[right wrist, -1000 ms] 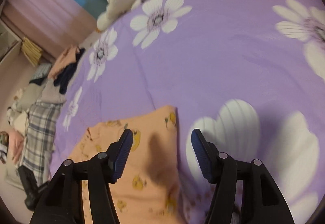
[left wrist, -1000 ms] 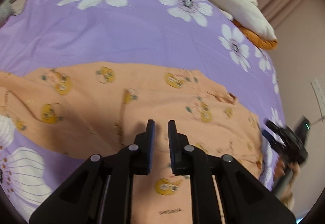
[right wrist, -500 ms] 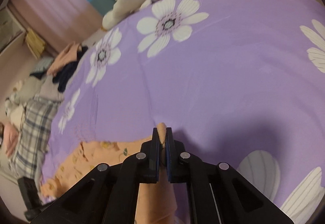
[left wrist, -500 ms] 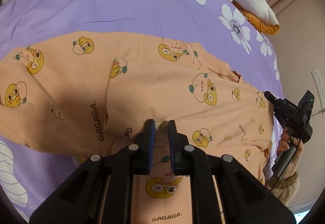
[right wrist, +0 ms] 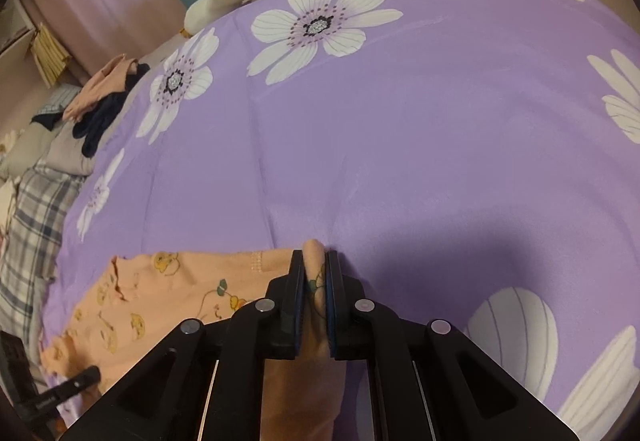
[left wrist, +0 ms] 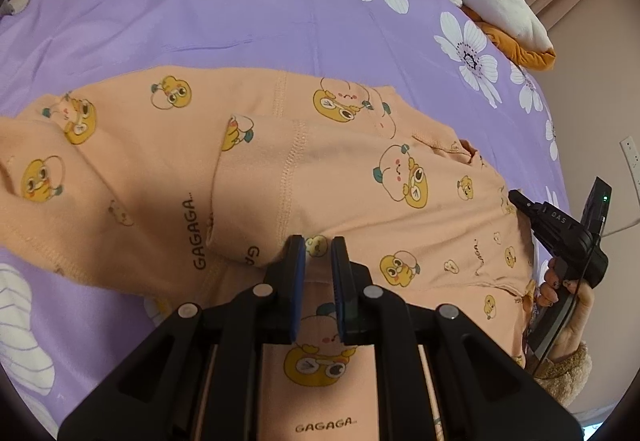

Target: Fold small clothes

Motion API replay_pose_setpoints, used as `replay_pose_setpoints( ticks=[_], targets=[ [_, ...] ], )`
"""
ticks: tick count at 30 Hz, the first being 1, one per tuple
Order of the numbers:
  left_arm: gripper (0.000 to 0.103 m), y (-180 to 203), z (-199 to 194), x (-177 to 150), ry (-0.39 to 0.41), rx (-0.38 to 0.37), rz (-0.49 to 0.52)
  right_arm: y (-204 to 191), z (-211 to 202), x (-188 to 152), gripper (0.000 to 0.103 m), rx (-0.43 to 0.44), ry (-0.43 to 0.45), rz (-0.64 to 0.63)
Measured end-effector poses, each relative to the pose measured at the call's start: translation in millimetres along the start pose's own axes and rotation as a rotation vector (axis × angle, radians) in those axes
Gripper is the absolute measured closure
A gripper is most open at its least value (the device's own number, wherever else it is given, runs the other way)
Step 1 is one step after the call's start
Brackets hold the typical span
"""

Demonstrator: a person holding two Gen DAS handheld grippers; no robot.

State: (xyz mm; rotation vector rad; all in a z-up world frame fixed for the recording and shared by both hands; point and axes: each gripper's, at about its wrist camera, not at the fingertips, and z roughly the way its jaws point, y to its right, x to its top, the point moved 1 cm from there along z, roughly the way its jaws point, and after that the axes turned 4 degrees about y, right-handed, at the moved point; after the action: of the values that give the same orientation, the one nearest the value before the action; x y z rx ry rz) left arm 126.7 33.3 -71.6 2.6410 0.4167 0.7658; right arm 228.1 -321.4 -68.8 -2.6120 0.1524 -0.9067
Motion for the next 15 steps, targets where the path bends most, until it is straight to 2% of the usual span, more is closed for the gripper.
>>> replay_pose_setpoints(
  ticks=[1,3,5,8,9,11,15],
  targets=[
    [0.086,0.5,-4.3,-0.4,0.008,0.003,-0.001,-1.6,-4.4,-0.5,0.092,-0.009,0.001,-0.001],
    [0.076,0.5,-14.8,-0.5,0.025,-0.018,-0.007,-6.9,-15.0,-2.1,0.07,-0.046,0.018,-0.023],
    [0.059,1.1,-25.7,0.3,0.046,-0.016,-0.011,-19.5,-32.3,-4.6,0.057,-0.102,0.064,-0.084],
    [0.045,2.0,-48.9,2.1,0.112,0.023,0.0,-42.0,-60.9,-9.5,0.052,-0.141,0.122,-0.164],
    [0.041,1.1,-57.0,2.3,0.13,0.023,0.001,-49.0,-70.0,-10.9,0.043,-0.144,0.14,-0.179],
    [0.026,-1.3,-74.0,1.7,0.164,0.014,-0.005,-59.6,-85.0,-13.7,0.031,-0.143,0.172,-0.199],
    [0.016,-7.8,-103.6,-3.5,0.229,0.017,-0.016,-83.5,-113.5,-26.1,0.028,-0.103,0.223,-0.242]
  ],
)
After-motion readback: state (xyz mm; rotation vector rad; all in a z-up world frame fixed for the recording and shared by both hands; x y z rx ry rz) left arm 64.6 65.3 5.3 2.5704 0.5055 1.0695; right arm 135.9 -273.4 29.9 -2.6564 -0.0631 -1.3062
